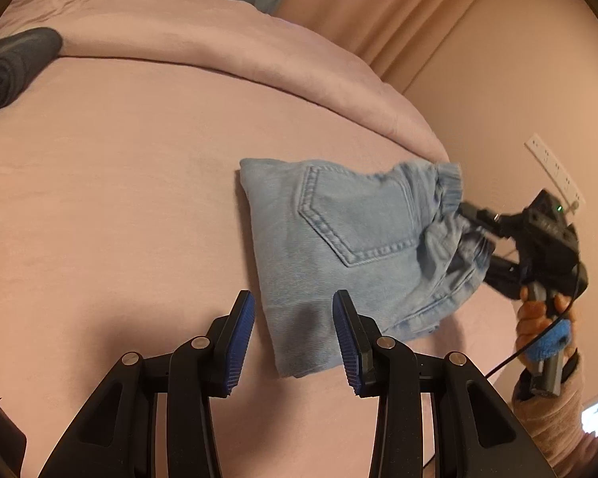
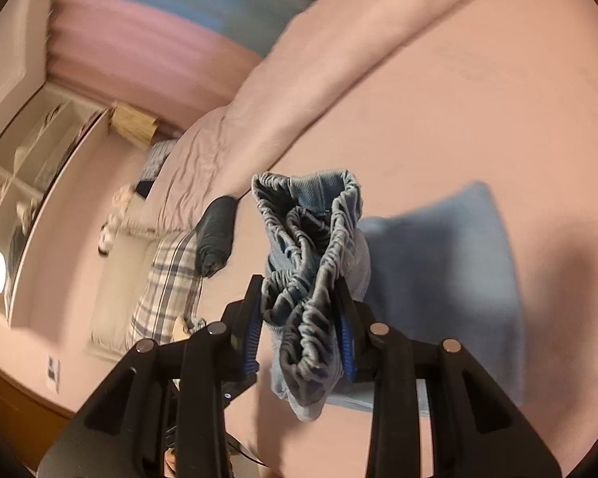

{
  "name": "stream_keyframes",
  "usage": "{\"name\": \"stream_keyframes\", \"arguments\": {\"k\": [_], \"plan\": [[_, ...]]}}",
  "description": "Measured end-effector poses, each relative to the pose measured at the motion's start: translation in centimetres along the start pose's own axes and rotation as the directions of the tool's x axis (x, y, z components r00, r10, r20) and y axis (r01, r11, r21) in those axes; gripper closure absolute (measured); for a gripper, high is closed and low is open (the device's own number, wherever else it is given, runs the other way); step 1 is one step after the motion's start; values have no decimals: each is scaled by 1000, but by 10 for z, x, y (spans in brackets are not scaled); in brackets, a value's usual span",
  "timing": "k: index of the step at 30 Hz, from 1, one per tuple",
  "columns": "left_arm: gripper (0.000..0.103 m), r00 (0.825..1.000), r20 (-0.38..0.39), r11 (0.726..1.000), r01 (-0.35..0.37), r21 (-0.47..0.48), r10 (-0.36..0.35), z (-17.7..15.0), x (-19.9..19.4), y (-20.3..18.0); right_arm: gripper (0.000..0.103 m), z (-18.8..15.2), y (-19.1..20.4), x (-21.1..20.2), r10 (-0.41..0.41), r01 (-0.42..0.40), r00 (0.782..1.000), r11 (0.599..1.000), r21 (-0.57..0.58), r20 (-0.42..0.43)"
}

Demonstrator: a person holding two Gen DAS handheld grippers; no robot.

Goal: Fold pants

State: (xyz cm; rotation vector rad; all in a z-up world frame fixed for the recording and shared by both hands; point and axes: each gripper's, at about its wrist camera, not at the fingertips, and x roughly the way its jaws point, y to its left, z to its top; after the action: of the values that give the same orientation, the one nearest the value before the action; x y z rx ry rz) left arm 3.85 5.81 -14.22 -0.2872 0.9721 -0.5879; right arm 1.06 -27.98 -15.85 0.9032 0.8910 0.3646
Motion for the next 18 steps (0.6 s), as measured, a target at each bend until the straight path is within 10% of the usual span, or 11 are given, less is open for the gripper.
{"name": "stream_keyframes", "arguments": {"k": [8, 13, 18], "plan": [[65, 996, -67, 994, -56, 96, 63, 10, 42, -22, 59, -7, -70, -6, -117, 118, 993, 986, 115, -18], [64, 990, -77, 982, -103, 157, 116, 7, 52, -28, 48, 0, -23, -43, -398, 418, 898, 905, -79, 189], [64, 980, -85, 963, -155, 223, 177, 4, 62, -39, 80, 1, 40, -19, -238, 275, 960, 906, -323, 148]]}}
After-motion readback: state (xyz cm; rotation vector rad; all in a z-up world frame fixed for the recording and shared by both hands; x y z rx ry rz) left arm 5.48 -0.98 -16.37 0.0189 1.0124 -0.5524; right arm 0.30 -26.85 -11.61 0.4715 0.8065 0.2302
